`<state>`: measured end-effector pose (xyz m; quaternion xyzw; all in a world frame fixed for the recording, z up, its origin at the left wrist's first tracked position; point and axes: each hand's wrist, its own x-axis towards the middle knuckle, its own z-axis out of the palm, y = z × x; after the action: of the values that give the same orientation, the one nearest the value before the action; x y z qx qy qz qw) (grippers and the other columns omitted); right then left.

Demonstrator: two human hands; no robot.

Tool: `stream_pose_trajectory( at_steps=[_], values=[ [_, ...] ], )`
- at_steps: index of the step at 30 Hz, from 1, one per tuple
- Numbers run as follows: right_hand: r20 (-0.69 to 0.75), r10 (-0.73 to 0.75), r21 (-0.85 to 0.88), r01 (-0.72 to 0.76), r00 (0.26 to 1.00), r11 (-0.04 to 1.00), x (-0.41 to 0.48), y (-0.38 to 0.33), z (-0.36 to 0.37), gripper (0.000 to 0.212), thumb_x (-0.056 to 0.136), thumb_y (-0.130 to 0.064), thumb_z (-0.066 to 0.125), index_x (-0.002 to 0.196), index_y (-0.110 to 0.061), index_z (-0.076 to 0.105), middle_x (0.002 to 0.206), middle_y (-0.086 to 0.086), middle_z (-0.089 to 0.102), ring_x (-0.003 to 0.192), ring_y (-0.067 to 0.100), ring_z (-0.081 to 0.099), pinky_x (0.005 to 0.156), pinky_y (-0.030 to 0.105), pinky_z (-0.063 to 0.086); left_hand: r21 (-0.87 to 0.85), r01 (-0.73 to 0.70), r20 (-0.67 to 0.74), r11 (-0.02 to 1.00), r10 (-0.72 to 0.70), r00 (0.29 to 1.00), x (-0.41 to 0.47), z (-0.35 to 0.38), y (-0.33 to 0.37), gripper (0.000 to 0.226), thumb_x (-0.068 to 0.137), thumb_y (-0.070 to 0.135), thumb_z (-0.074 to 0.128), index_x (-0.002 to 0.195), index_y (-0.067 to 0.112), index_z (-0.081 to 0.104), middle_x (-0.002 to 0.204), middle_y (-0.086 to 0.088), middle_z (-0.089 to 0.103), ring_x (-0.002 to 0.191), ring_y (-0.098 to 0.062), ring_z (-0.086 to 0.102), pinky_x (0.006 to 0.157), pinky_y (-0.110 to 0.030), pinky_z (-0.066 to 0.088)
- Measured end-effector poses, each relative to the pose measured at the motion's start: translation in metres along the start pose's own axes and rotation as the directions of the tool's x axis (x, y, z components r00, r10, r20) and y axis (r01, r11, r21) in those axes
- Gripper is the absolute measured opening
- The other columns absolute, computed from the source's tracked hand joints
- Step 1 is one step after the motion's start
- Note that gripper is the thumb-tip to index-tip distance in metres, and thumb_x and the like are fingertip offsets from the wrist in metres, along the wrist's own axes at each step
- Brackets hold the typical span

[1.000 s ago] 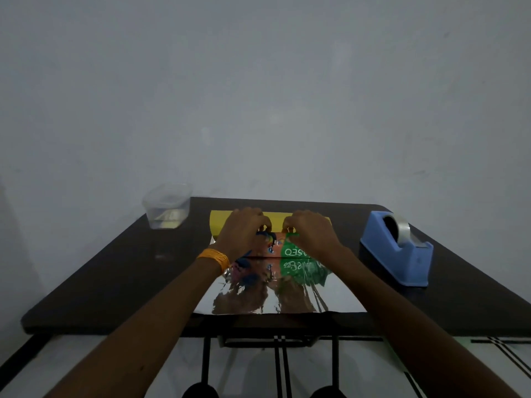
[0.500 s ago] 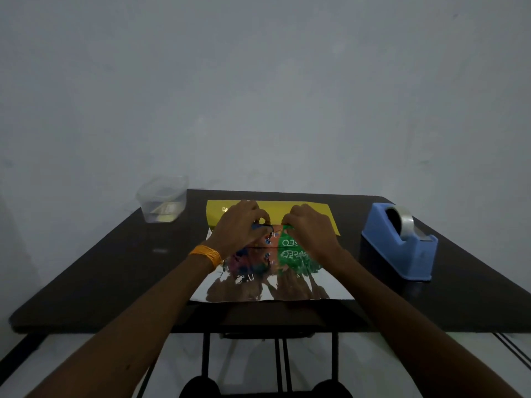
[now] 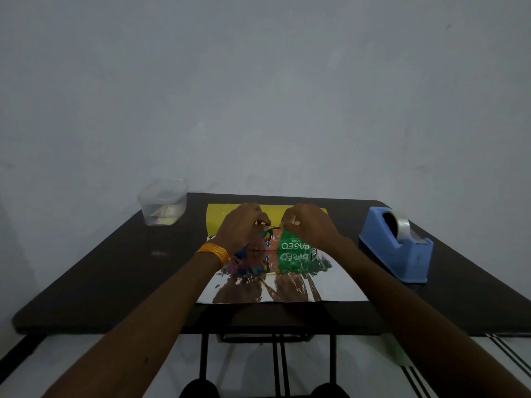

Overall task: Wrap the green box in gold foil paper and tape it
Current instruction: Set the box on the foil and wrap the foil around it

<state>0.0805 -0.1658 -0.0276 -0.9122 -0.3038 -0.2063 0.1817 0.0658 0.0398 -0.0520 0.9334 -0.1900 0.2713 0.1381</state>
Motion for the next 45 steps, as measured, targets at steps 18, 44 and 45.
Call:
stream_pose_trajectory(
  at_steps=[18, 44, 45],
  values=[
    [-0.045, 0.027, 0.013, -0.027, 0.999, 1.0, 0.005, 0.003, 0.022, 0.012, 0.081, -0.022, 0.08, 0.091, -0.017, 0.076, 0.091, 0.002, 0.064, 0.086, 0.02, 0.059, 0.068, 0.034, 0.045, 0.081, -0.022, 0.053, 0.996, 0.018, 0.998, -0.001, 0.001, 0.002, 0.034, 0.092, 0.033, 0.062, 0.125, 0.023, 0.066, 0.118, -0.001, 0.066, 0.105, -0.026, 0.06, 0.088, -0.043, 0.049],
    [-0.025, -0.021, 0.039, 0.022, 0.999, 0.999, -0.001, 0.002, 0.01, 0.023, 0.077, -0.026, 0.084, 0.097, -0.018, 0.075, 0.095, 0.001, 0.066, 0.086, 0.017, 0.059, 0.069, 0.034, 0.047, 0.039, -0.012, -0.046, 0.999, 0.014, 0.999, -0.004, 0.001, 0.006, 0.011, 0.088, 0.02, 0.068, 0.096, 0.021, 0.076, 0.098, -0.002, 0.066, 0.093, -0.024, 0.059, 0.077, -0.042, 0.05],
    [-0.061, -0.031, 0.068, 0.035, 0.998, 0.997, -0.001, 0.004, 0.01, 0.022, 0.077, -0.025, 0.083, 0.096, -0.018, 0.075, 0.094, 0.0, 0.066, 0.085, 0.014, 0.056, 0.069, 0.033, 0.046, 0.03, -0.011, -0.047, 0.999, 0.013, 0.999, -0.004, 0.002, 0.006, 0.01, 0.088, 0.019, 0.068, 0.094, 0.02, 0.076, 0.097, -0.003, 0.066, 0.092, -0.025, 0.059, 0.076, -0.042, 0.05]
  ],
)
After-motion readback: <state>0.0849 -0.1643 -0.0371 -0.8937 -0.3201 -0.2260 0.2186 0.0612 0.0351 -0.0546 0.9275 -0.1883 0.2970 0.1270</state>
